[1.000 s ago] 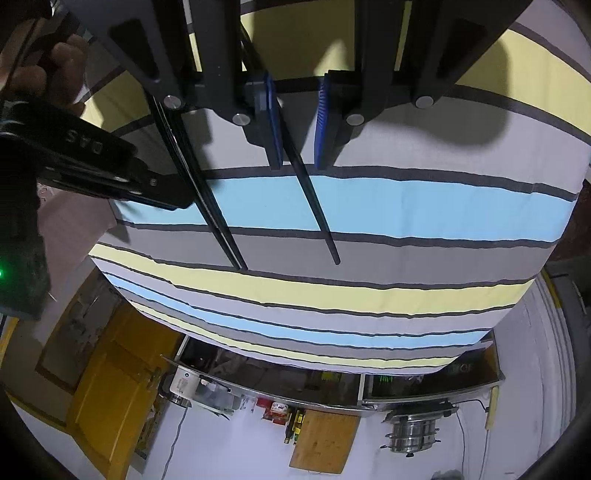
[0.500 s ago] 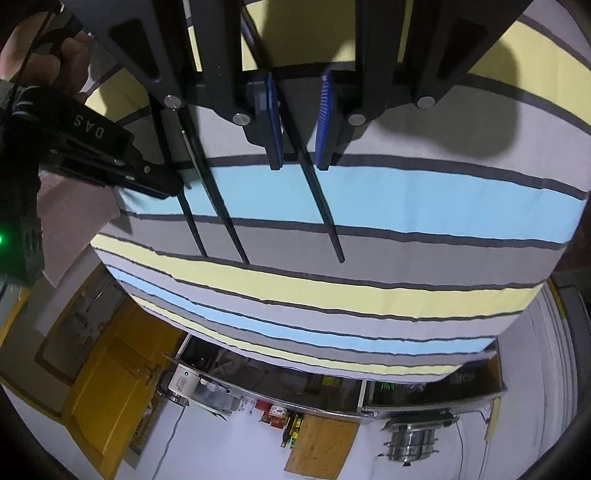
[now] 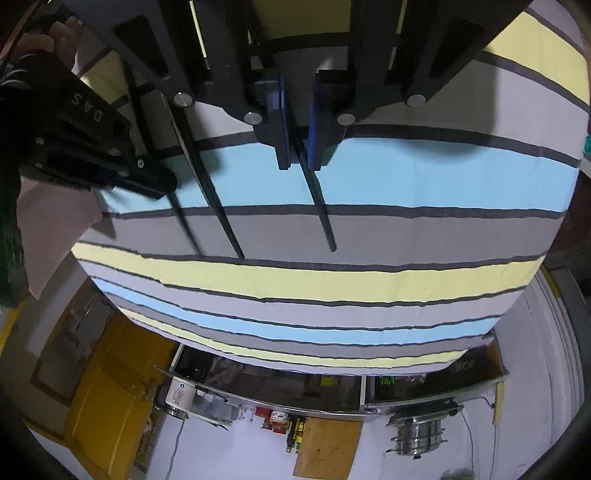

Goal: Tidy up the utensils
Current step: 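Close the right tool on a black chopstick while the left tool grasps another, then lift both black chopsticks, carry them over the pink caddy and open both tools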

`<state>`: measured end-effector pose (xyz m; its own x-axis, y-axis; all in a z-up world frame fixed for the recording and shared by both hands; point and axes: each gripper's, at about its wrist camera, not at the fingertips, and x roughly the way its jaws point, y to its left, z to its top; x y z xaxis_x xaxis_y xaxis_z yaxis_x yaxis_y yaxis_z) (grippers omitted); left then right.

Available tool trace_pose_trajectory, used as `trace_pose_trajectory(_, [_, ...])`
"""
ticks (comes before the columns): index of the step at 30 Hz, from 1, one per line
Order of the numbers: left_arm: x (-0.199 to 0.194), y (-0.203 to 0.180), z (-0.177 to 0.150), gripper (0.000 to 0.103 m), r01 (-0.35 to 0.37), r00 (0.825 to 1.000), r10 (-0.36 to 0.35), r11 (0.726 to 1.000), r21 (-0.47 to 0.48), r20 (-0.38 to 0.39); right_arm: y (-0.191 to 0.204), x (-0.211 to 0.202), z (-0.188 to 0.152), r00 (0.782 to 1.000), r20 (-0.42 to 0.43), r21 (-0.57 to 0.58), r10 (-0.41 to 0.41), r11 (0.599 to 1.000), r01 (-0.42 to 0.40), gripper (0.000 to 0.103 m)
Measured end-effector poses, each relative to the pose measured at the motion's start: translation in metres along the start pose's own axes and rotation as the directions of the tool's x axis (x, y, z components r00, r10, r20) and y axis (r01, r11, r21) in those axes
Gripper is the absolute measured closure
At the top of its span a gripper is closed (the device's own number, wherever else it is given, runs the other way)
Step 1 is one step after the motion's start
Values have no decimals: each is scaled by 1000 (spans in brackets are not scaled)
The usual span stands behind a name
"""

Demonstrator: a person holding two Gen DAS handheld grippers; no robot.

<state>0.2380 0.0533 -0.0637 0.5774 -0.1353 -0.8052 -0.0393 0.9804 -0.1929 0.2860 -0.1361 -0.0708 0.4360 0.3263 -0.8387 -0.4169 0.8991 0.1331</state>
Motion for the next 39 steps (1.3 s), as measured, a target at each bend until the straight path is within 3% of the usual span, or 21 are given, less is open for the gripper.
trace_pose_trajectory(7, [-20,1,7,98,38,999,-38,999,-5,24,1,-23,-2,997,39,12,72,997,-73,98])
trace_pose_trajectory(15, [-83,-11,15,98,96,988,-99,995,31,120,3,-80,-1,983,147,3,111,994,-113,98])
trace_pose_trajectory(29, [-169,-46,10,98,192,956,-212,974,118,201,-5,-178,-18,942,311,18,123,991,-135,98])
trace_pose_trajectory(39, [-186,-70,7,98,230,947,-259,960,161,190,-25,-216,-33,923,371,60,101,989,-132,98])
